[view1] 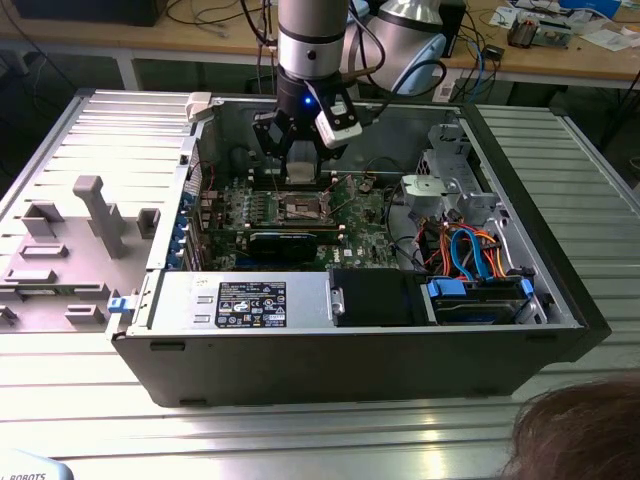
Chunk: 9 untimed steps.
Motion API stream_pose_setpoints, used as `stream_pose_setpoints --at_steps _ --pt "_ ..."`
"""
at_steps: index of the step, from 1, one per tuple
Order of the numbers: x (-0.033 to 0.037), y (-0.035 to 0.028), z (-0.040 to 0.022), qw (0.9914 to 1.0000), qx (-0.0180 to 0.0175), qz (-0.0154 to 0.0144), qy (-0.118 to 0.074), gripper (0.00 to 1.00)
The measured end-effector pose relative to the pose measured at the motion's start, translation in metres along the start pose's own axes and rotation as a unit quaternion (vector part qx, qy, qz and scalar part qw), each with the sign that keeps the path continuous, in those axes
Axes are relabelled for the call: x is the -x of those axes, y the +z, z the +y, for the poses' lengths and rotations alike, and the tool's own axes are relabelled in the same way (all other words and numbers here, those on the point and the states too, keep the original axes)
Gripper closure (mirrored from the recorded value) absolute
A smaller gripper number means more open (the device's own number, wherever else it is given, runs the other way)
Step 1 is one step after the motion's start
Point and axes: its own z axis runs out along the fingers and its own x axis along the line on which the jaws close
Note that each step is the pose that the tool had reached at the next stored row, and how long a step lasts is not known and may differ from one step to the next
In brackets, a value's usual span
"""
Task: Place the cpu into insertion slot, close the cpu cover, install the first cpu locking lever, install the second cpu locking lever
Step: 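Place the cpu into insertion slot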
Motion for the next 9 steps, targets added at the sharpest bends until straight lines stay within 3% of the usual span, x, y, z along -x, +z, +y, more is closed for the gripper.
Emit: stream_pose_setpoints --at_steps 9 --pt "0.0001 0.0021 -0.0001 1.00000 0.0001 0.0000 0.000 0.46"
